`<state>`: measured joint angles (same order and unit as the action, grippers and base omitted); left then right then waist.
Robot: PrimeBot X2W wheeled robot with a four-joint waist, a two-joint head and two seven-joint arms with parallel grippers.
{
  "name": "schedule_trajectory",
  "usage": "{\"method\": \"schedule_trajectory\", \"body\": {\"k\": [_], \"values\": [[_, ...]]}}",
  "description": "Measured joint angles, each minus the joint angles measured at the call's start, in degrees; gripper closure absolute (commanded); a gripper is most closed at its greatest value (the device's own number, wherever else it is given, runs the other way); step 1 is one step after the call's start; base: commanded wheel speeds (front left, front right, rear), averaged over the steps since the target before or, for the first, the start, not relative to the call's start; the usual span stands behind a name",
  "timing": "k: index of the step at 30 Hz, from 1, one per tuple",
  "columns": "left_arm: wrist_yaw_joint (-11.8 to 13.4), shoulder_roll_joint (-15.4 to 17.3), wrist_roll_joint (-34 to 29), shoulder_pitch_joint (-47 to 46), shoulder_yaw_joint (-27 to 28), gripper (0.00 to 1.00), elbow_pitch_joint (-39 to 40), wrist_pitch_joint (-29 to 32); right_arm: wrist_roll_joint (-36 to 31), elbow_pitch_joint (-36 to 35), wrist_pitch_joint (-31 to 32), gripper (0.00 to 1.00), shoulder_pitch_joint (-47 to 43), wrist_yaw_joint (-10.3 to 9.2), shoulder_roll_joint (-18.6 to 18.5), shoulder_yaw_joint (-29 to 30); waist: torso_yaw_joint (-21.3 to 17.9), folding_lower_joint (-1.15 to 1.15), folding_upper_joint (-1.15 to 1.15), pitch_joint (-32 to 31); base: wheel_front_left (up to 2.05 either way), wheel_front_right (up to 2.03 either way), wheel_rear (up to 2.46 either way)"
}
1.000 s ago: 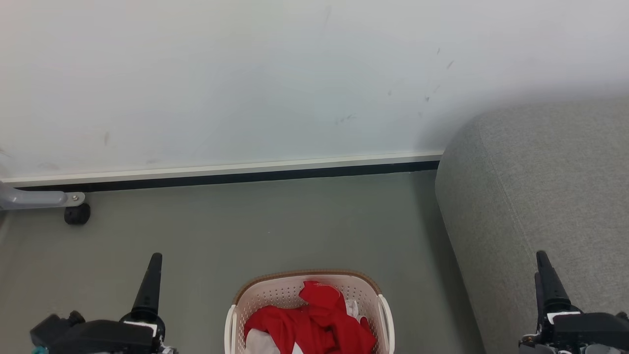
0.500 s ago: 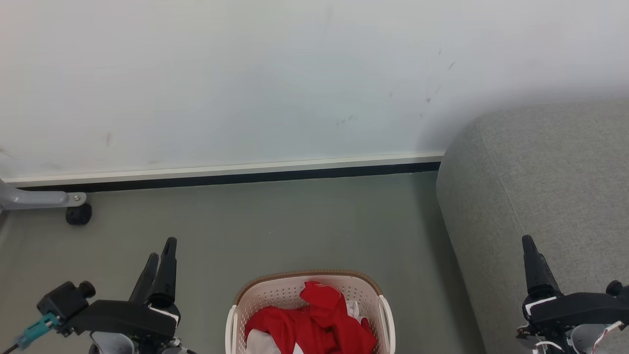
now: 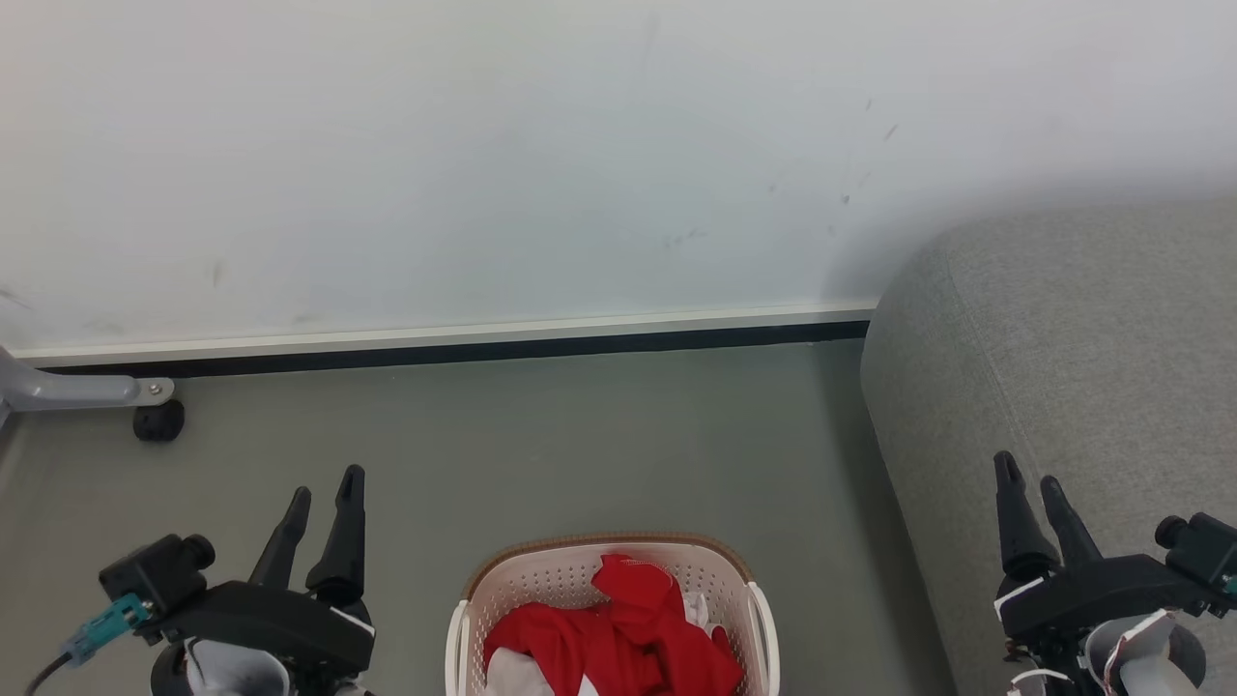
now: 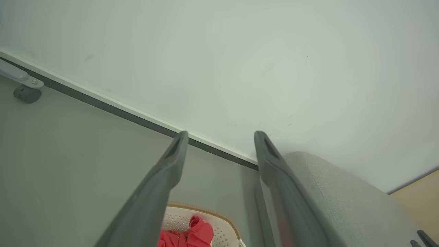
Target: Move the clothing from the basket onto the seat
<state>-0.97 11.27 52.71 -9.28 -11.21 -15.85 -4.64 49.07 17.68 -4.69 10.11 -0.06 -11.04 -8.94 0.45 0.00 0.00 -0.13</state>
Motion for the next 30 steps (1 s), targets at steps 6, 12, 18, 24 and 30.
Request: {"method": "schedule_trajectory", "body": {"k": [6, 12, 18, 24, 30], "values": [[1.1, 0.6, -3.7, -0.3, -1.3, 0.0, -0.8, -0.6, -4.9, 1.0, -1.0, 0.0, 0.2, -0.97, -0.6, -1.8, 0.0, 0.0, 0.0, -0.1, 0.0, 0.0, 0.0], [2.3, 0.6, -6.3, -0.3, -2.0, 0.0, -1.7, -0.9, -8.6, 1.7, -2.0, 0.0, 0.7, -1.6, -1.0, -2.9, -0.1, 0.0, 0.0, -0.1, 0.0, 0.0, 0.0], [3.4, 0.9, -8.9, -0.3, -2.3, 0.0, -2.2, -1.6, -13.0, 2.6, -3.2, 0.0, 1.2, -2.56, -1.7, -4.1, -0.1, 0.0, 0.0, -0.2, 0.0, 0.0, 0.0], [4.4, 1.3, -12.4, -0.8, -2.8, 0.0, -2.4, -2.6, -17.0, 3.2, -4.5, 0.0, 1.6, -3.53, -2.1, -5.4, -0.1, 0.0, 0.0, -0.2, 0.0, 0.0, 0.0], [5.4, 1.4, -15.6, -0.9, -3.7, 0.0, -2.6, -3.6, -20.5, 3.8, -5.6, 0.0, 2.4, -4.25, -2.6, -6.5, -0.2, 0.0, 0.0, -0.2, 0.0, 0.0, 0.0]]}}
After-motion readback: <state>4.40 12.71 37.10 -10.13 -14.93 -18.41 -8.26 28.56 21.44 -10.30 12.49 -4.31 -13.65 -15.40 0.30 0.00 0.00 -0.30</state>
